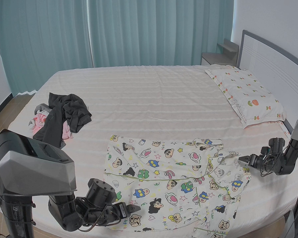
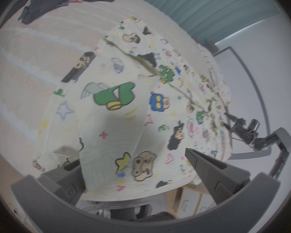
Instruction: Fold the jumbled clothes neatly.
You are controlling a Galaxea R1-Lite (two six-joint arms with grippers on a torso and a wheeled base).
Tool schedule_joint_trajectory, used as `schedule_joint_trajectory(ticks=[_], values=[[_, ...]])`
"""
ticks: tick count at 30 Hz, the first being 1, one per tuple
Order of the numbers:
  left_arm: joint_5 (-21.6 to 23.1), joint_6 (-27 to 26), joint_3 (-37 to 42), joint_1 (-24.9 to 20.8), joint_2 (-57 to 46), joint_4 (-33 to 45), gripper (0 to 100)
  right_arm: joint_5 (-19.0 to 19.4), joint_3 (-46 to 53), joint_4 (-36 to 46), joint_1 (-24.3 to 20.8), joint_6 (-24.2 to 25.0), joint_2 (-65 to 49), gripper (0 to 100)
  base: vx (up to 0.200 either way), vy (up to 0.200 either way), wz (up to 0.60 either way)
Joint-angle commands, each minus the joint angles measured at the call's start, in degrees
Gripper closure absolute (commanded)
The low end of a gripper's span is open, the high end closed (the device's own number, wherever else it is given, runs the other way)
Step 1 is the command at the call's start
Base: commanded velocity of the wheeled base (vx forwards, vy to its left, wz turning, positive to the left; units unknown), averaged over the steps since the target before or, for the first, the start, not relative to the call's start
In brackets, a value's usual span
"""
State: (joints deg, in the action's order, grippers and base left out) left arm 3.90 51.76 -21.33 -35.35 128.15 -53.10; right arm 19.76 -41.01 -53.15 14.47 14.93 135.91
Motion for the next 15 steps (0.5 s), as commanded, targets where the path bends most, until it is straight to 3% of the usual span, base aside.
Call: schedule_joint_trajectory(ticks=[1,7,13,15], values=[[-6.4,-1.5,-8.2,2.7,-2.7,6.0,0,0.0,0.0,0.0,0.0,0.0,0.0,0,0.0,0.0,0.0],[-7.6,2.3,-9.9,3.8,0.4,0.2,0,0.0,0.0,0.0,0.0,0.0,0.0,0,0.0,0.0,0.0],[-12.6,2.3,-11.0,4.0,3.4,-1.5,0,0.0,0.1,0.0,-0.1,0.0,0.0,0,0.0,0.0,0.0],[-16.3,2.1,-11.7,4.4,4.0,-3.0,0,0.0,0.1,0.0,0.0,0.0,0.0,0,0.0,0.0,0.0]])
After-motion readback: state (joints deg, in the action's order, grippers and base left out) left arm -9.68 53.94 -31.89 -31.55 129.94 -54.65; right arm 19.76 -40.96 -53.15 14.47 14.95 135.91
